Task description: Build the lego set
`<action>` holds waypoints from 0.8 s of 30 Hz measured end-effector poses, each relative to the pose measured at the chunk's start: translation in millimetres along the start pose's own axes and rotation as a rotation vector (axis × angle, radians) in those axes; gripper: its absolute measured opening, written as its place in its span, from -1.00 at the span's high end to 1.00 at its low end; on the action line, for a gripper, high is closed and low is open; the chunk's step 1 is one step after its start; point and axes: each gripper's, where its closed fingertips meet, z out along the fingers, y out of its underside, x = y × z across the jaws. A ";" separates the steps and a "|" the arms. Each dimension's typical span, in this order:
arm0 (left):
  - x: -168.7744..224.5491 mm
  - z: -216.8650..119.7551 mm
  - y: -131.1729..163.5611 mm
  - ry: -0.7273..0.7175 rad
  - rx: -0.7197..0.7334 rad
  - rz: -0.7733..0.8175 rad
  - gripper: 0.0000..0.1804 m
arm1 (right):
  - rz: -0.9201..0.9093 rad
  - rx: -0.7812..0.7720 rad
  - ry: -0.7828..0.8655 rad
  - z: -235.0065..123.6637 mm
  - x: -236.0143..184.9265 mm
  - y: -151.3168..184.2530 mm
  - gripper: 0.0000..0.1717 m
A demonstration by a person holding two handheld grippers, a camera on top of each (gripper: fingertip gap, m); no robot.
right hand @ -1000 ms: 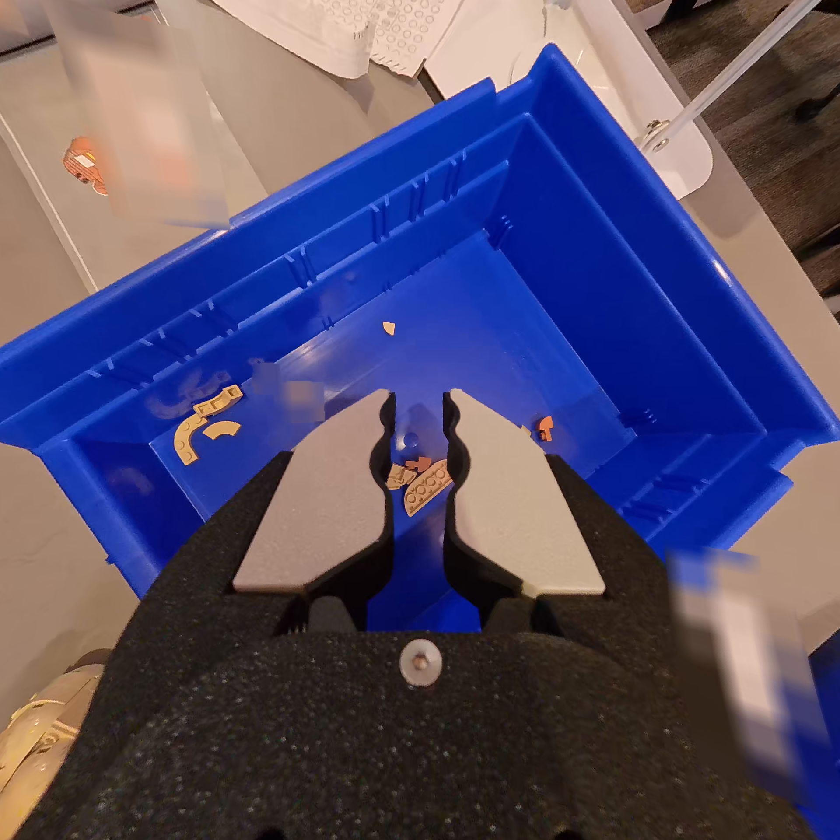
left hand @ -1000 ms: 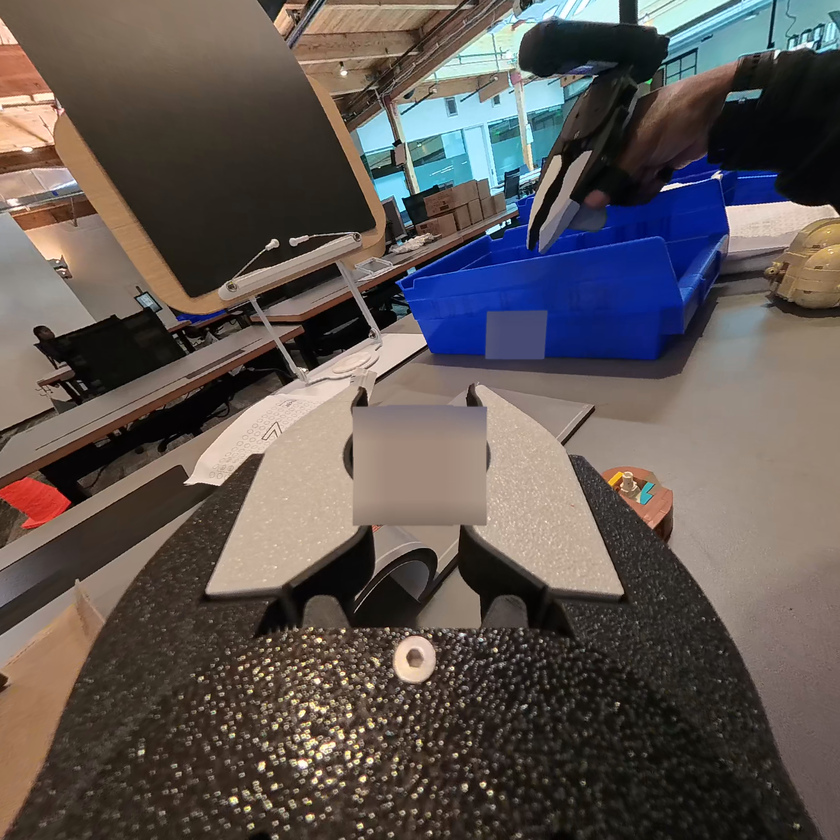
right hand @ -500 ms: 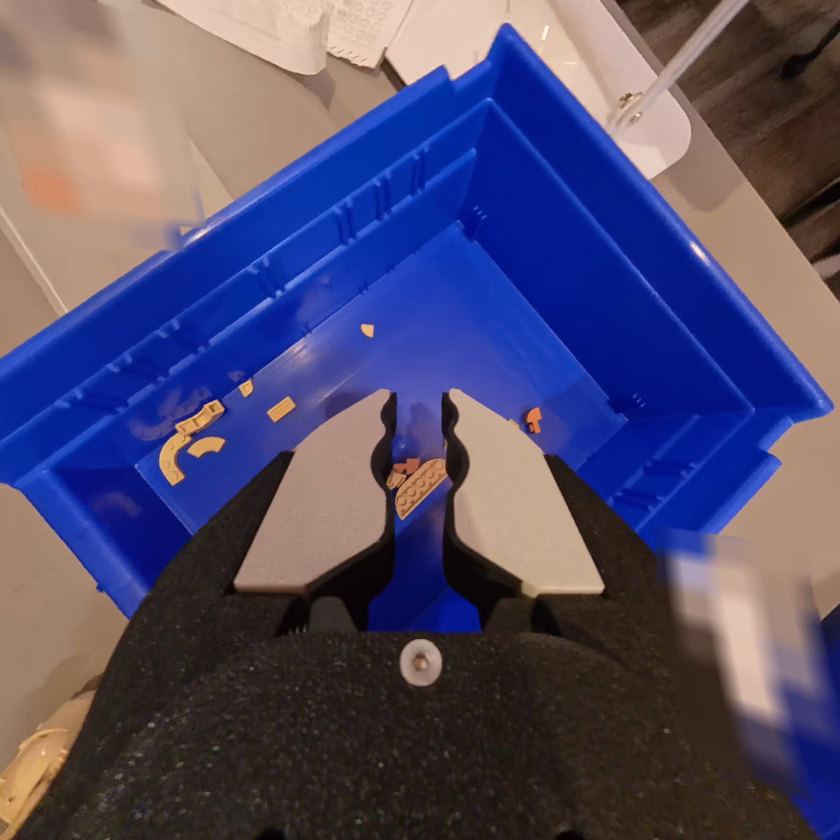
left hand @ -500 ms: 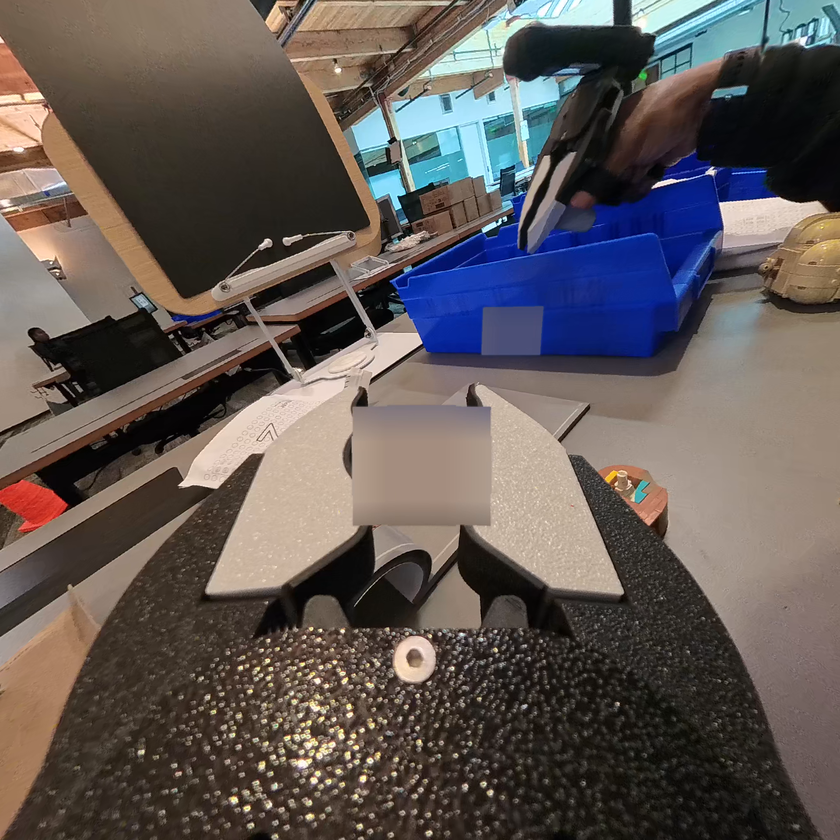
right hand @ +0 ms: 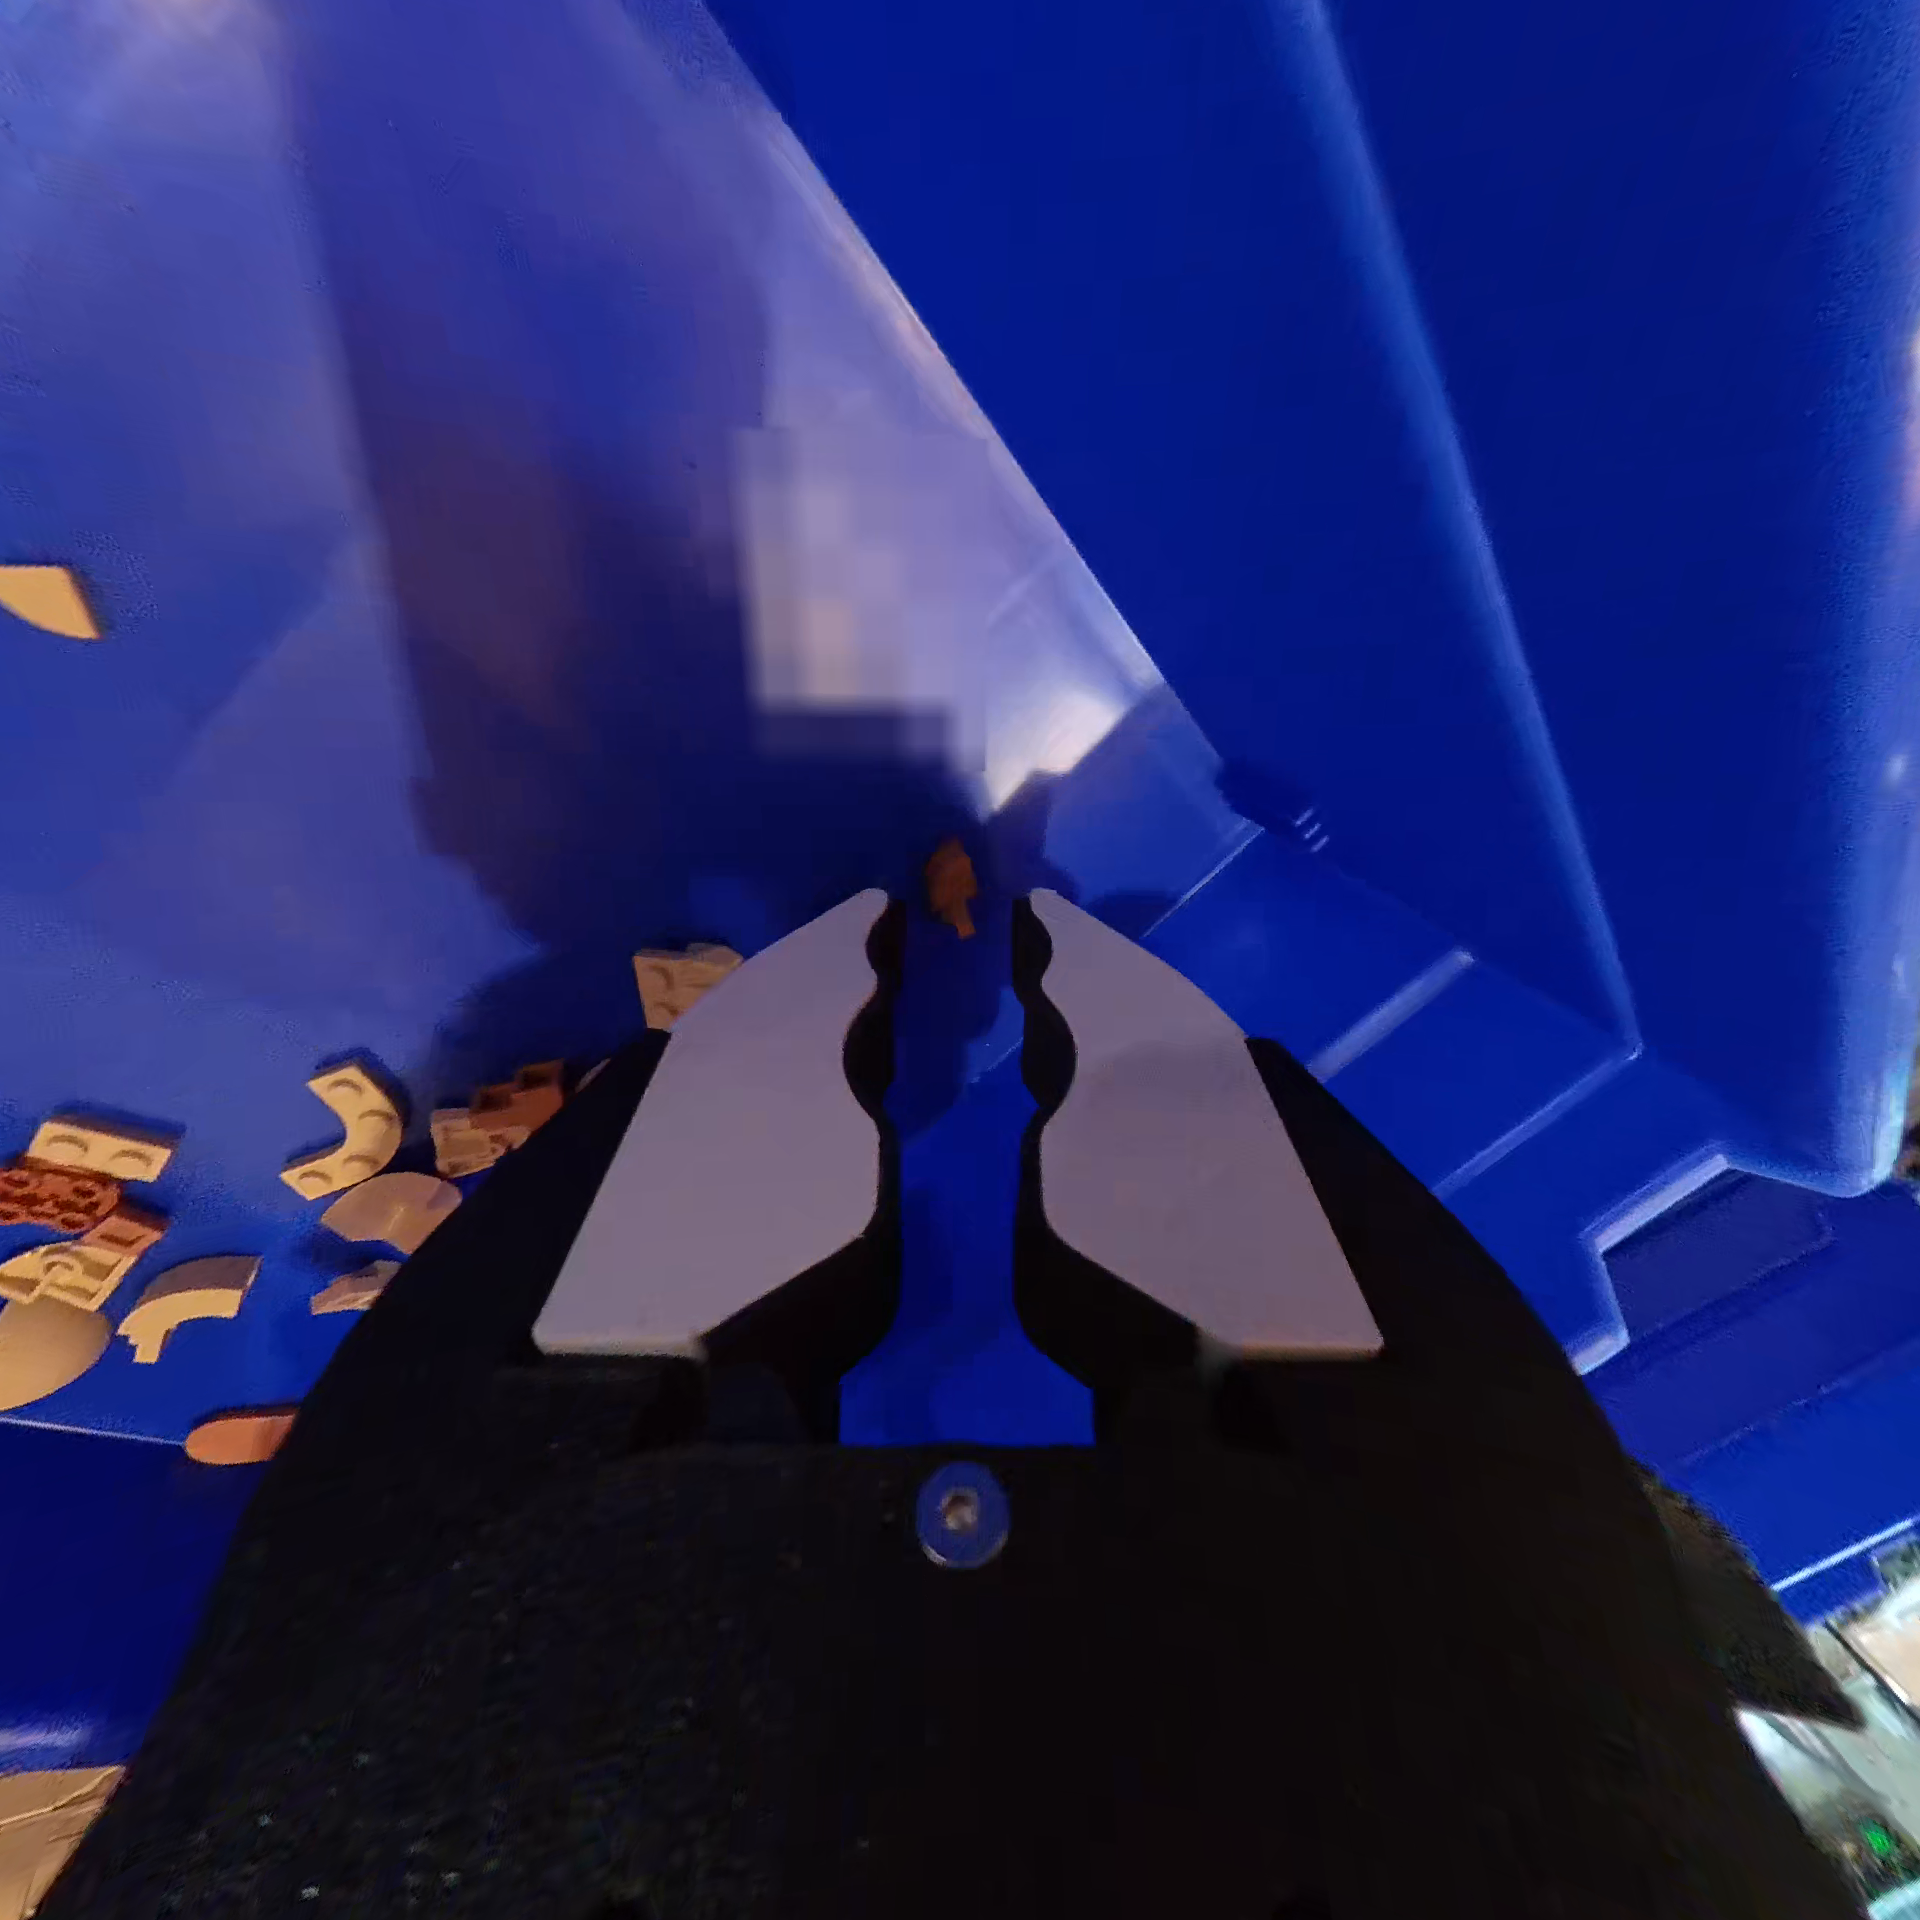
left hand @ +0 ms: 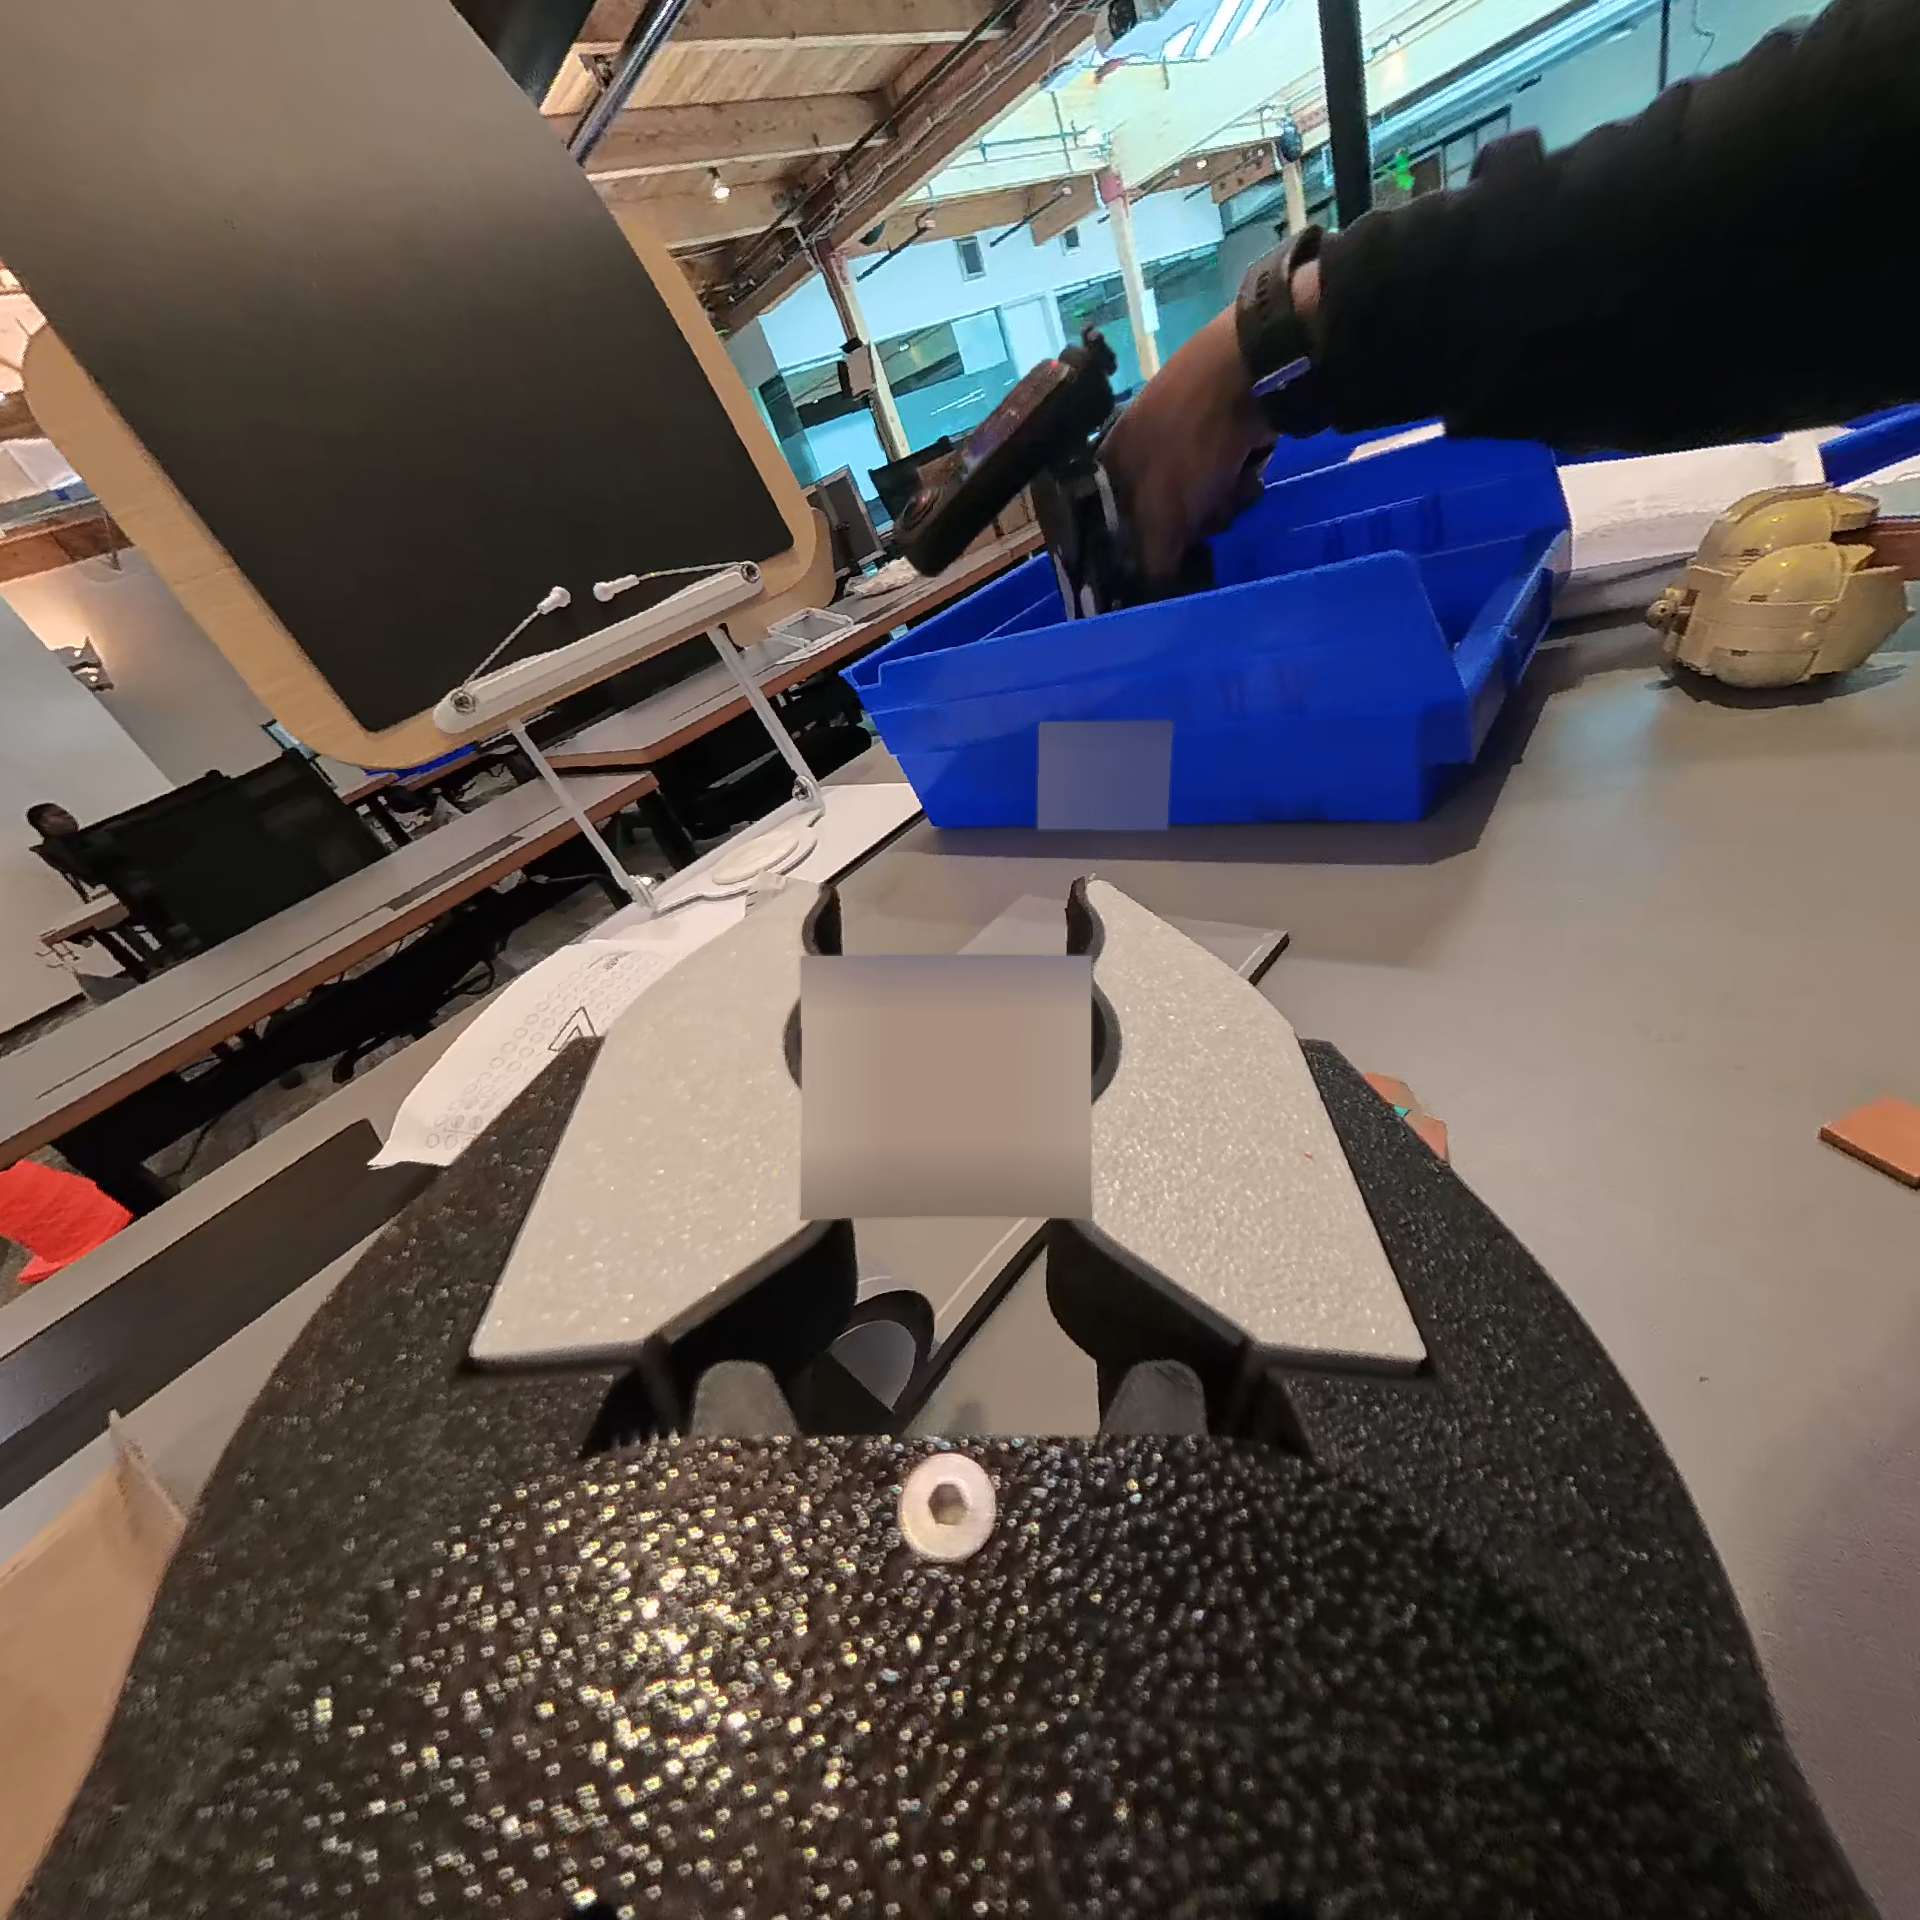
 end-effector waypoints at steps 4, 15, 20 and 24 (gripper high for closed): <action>1.3 -0.3 -1.9 0.002 0.004 0.005 0.55 | -0.006 -0.050 0.018 5.5 2.5 2.8 0.76; 0.2 -1.3 -3.9 -0.006 0.007 0.015 0.55 | -0.056 0.092 -0.031 -25.1 -22.6 -0.5 0.90; -0.5 -2.8 -8.5 -0.010 0.020 0.020 0.55 | -0.231 0.604 -0.352 -136.7 -140.2 5.6 0.91; 2.1 -1.9 -9.6 -0.004 0.024 0.021 0.55 | -0.406 0.748 -0.481 -177.3 -246.8 40.6 0.91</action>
